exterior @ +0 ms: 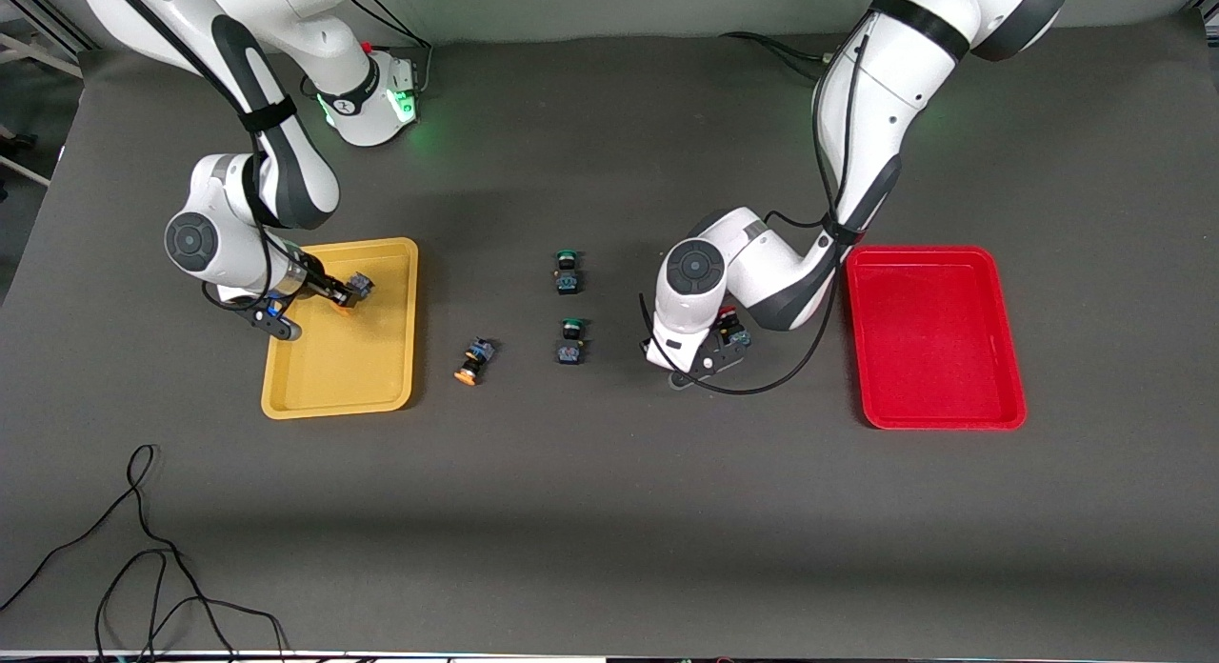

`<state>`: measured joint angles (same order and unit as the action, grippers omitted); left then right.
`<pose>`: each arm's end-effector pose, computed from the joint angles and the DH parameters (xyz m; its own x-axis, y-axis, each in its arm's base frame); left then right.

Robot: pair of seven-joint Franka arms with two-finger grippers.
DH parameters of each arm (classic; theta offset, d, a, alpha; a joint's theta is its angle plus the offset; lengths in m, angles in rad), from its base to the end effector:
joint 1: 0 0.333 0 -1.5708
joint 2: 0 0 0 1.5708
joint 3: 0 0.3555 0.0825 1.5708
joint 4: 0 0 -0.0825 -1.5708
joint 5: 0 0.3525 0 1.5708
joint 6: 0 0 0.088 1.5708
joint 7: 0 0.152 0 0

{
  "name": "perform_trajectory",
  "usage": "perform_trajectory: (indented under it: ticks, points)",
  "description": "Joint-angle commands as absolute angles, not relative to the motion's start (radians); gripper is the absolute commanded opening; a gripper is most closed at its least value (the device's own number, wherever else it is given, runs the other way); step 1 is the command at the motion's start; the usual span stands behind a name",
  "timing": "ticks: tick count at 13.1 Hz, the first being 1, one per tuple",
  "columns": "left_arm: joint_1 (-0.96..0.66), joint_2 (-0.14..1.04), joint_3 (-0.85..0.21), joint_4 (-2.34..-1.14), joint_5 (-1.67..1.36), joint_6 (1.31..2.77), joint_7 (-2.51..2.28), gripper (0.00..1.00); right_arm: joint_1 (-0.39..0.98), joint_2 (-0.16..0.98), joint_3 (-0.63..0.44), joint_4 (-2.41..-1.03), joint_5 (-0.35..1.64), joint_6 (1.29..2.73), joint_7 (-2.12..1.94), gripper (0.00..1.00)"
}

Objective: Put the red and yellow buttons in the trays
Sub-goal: 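Place the yellow button in the yellow tray while the left gripper carries the red button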

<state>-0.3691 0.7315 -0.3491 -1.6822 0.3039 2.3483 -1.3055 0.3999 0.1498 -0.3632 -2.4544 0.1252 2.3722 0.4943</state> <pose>0.5370 -0.4157 0.1994 0.8990 0.4375 -0.0189 0.4375 -0.8992 -0.0024 0.4374 0.0185 0.2477 0.8258 -0.5280 -0.1981 -0.5205 -0.8488 0.0928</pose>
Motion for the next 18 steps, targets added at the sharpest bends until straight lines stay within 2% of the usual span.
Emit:
perform_trajectory:
  ticks: [1, 3, 4, 6, 8, 10, 13, 14, 15, 16, 17, 18]
  points:
    - [-0.336, 0.602, -0.341, -1.663, 0.322, 2.127, -1.281, 0.0, 0.408, 0.135, -0.348, -2.393, 0.143, 2.358, 0.512, 1.0]
    - [-0.29, 0.499, -0.339, -1.672, 0.31, 1.94, -1.128, 0.0, 0.408, 0.155, -0.235, -2.245, 0.143, 2.286, 0.692, 1.0]
    - [-0.247, 0.448, -0.344, -1.692, 0.308, 1.89, -1.079, 0.0, 0.408, 0.197, -0.179, -2.147, 0.143, 2.242, 0.809, 1.0]
    - [-0.18, 0.326, -0.345, -1.82, 0.308, 1.885, -0.97, 0.0, 0.408, 0.321, -0.054, -1.966, 0.173, 2.201, 0.975, 1.0]
    - [-0.085, 0.227, -0.345, -1.946, 0.284, 1.91, -0.818, 0.0, 0.41, 0.456, -0.008, -1.863, 0.175, 2.218, 1.015, 1.0]
    - [0.027, 0.151, -0.342, -2.061, 0.238, 1.972, -0.638, 0.0, 0.413, 0.532, -0.006, -1.864, 0.164, 2.296, 1.014, 1.0]
    - [0.17, 0.089, -0.338, -2.291, 0.225, 2.231, -0.468, 0.0, 0.417, 0.601, -0.006, -1.874, 0.143, 2.348, 1.011, 0.97]
    - [0.205, 0.092, -0.337, -2.363, 0.227, 2.343, -0.457, 0.0, 0.417, 0.604, -0.006, -1.879, 0.14, 2.362, 1.008, 0.79]
    - [0.225, 0.104, -0.336, -2.42, 0.227, 2.44, -0.454, 0.0, 0.417, 0.604, -0.006, -1.879, 0.141, 2.364, 1.006, 0.42]
    - [0.235, 0.126, -0.336, -2.46, 0.227, 2.51, -0.454, 0.0, 0.416, 0.603, -0.006, -1.879, 0.147, 2.362, 1.002, 0.14]
    - [0.245, 0.146, -0.336, -2.479, 0.227, 2.546, -0.454, 0.0, 0.416, 0.6, -0.005, -1.878, 0.15, 2.361, 1.002, 0.0]
    - [0.248, 0.165, -0.336, -2.483, 0.227, 2.565, -0.454, 0.0, 0.416, 0.598, -0.005, -1.876, 0.153, 2.359, 1.002, 0.0]
